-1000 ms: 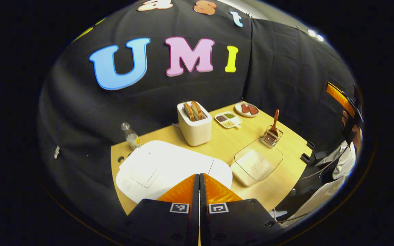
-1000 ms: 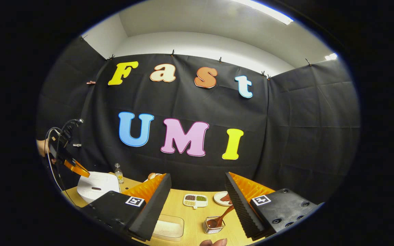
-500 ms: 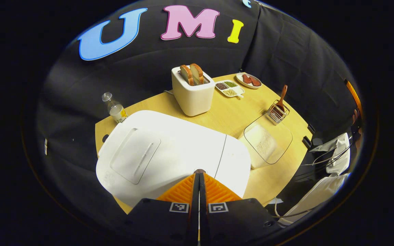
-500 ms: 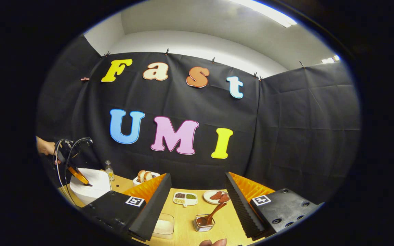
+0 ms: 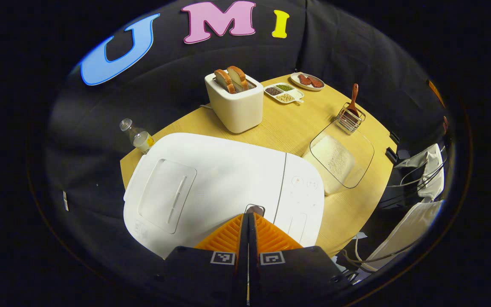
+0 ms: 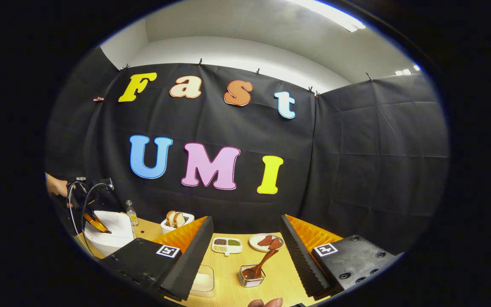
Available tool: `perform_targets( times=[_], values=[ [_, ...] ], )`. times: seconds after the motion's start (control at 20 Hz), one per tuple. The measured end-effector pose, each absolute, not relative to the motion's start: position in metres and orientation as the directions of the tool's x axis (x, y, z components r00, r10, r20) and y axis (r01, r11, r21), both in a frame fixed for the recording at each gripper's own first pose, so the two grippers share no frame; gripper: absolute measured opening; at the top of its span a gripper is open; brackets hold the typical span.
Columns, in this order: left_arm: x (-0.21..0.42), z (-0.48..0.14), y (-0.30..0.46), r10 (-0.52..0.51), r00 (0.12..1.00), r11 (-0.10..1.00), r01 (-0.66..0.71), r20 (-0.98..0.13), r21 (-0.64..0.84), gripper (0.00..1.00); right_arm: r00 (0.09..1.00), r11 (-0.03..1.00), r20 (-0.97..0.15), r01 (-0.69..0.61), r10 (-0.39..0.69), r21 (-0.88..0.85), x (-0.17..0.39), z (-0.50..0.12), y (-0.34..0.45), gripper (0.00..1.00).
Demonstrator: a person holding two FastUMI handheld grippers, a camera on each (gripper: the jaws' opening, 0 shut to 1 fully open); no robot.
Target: Close the left gripper, press the button to open the rice cooker; take a wooden spoon from the chopstick holder with the right hand, scoop a spoonful of rice and pour it into the rice cooker, then put the wooden spoon back into the chopstick holder.
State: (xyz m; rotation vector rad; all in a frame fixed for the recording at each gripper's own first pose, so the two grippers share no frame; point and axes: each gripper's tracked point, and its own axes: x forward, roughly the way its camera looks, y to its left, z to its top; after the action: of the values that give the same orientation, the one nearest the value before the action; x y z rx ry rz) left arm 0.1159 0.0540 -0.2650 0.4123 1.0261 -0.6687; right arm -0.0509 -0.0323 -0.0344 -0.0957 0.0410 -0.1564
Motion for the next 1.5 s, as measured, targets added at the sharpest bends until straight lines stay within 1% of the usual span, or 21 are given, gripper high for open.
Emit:
perform_targets(
  times=[0.1, 0.3, 0.4, 0.5, 0.6, 0.7, 0.75, 0.8, 0.9, 0.95, 1.0, 1.05, 1.1, 1.15, 1.2, 1.25, 1.3, 1.4, 1.5],
  values=[
    [0.117, -0.257, 0.053, -0.315, 0.374, 0.733, 0.68, -0.872, 0.027, 0.07, 0.987, 0.982, -0.025, 0.152, -0.156, -0.113, -0.052, -0.031, -0.032, 0.98],
    [0.124, -0.228, 0.056, -0.324, 0.478, 0.738, 0.668, -0.817, 0.098, 0.07, 0.987, 0.981, -0.02, 0.156, -0.159, -0.112, -0.054, -0.031, -0.034, 0.98],
    [0.134, -0.205, 0.06, -0.315, 0.563, 0.754, 0.638, -0.764, 0.159, 0.07, 0.987, 0.983, -0.024, 0.154, -0.157, -0.1, -0.057, -0.032, -0.031, 0.98],
    [0.145, -0.181, 0.068, -0.285, 0.66, 0.77, 0.59, -0.695, 0.245, 0.07, 0.988, 0.984, -0.021, 0.148, -0.15, -0.096, -0.056, -0.03, -0.027, 0.98],
    [0.158, -0.153, 0.081, -0.228, 0.762, 0.793, 0.506, -0.606, 0.338, 0.07, 0.99, 0.985, -0.019, 0.139, -0.142, -0.106, -0.058, -0.029, -0.024, 0.98],
    [0.17, -0.122, 0.099, -0.144, 0.86, 0.822, 0.379, -0.489, 0.426, 0.07, 0.991, 0.984, -0.011, 0.132, -0.135, -0.116, -0.06, -0.027, -0.022, 0.98],
    [0.172, -0.108, 0.107, -0.107, 0.894, 0.832, 0.32, -0.435, 0.453, 0.07, 0.992, 0.985, -0.012, 0.127, -0.129, -0.119, -0.06, -0.027, -0.021, 0.98],
    [0.17, -0.094, 0.114, -0.078, 0.921, 0.844, 0.264, -0.381, 0.466, 0.07, 0.992, 0.985, -0.012, 0.122, -0.125, -0.122, -0.062, -0.027, -0.02, 0.96],
    [0.163, -0.073, 0.122, -0.042, 0.953, 0.874, 0.182, -0.301, 0.451, 0.07, 0.993, 0.986, -0.008, 0.117, -0.119, -0.122, -0.063, -0.028, -0.023, 0.98],
    [0.159, -0.067, 0.123, -0.046, 0.962, 0.889, 0.162, -0.269, 0.428, 0.08, 0.993, 0.986, -0.01, 0.116, -0.118, -0.12, -0.063, -0.029, -0.024, 0.98],
    [0.147, -0.057, 0.123, -0.033, 0.97, 0.902, 0.133, -0.241, 0.411, 0.14, 0.993, 0.987, -0.015, 0.114, -0.117, -0.115, -0.063, -0.03, -0.027, 0.98],
    [0.137, -0.051, 0.125, -0.016, 0.978, 0.913, 0.099, -0.207, 0.396, 0.07, 0.993, 0.988, -0.022, 0.114, -0.117, -0.108, -0.064, -0.033, -0.029, 0.98],
    [0.126, -0.044, 0.124, -0.007, 0.985, 0.927, 0.07, -0.171, 0.367, 0.25, 0.993, 0.988, -0.027, 0.114, -0.118, -0.099, -0.063, -0.035, -0.032, 0.98],
    [0.115, -0.041, 0.12, -0.004, 0.99, 0.944, 0.051, -0.142, 0.326, 0.32, 0.993, 0.99, -0.032, 0.112, -0.115, -0.091, -0.063, -0.037, -0.035, 0.98],
    [0.099, -0.036, 0.114, -0.004, 0.993, 0.959, 0.038, -0.12, 0.282, 0.36, 0.993, 0.991, -0.037, 0.106, -0.11, -0.085, -0.062, -0.039, -0.037, 0.98],
    [0.086, -0.035, 0.109, -0.004, 0.994, 0.97, 0.03, -0.106, 0.243, 0.7, 0.994, 0.992, -0.038, 0.095, -0.099, -0.084, -0.059, -0.04, -0.038, 0.98],
    [0.076, -0.036, 0.107, 0.002, 0.995, 0.976, 0.02, -0.096, 0.218, 0.82, 0.995, 0.992, -0.037, 0.086, -0.09, -0.087, -0.058, -0.041, -0.039, 0.98],
    [0.059, -0.03, 0.098, 0.024, 0.998, 0.986, -0.014, -0.058, 0.167, 0.94, 0.997, 0.993, -0.032, 0.072, -0.075, -0.098, -0.052, -0.044, -0.046, 0.98],
    [0.04, -0.022, 0.081, 0.022, 1.0, 0.994, -0.02, -0.015, 0.111, 0.97, 0.997, 0.994, -0.046, 0.054, -0.058, -0.092, -0.045, -0.053, -0.053, 0.98]
  ],
)
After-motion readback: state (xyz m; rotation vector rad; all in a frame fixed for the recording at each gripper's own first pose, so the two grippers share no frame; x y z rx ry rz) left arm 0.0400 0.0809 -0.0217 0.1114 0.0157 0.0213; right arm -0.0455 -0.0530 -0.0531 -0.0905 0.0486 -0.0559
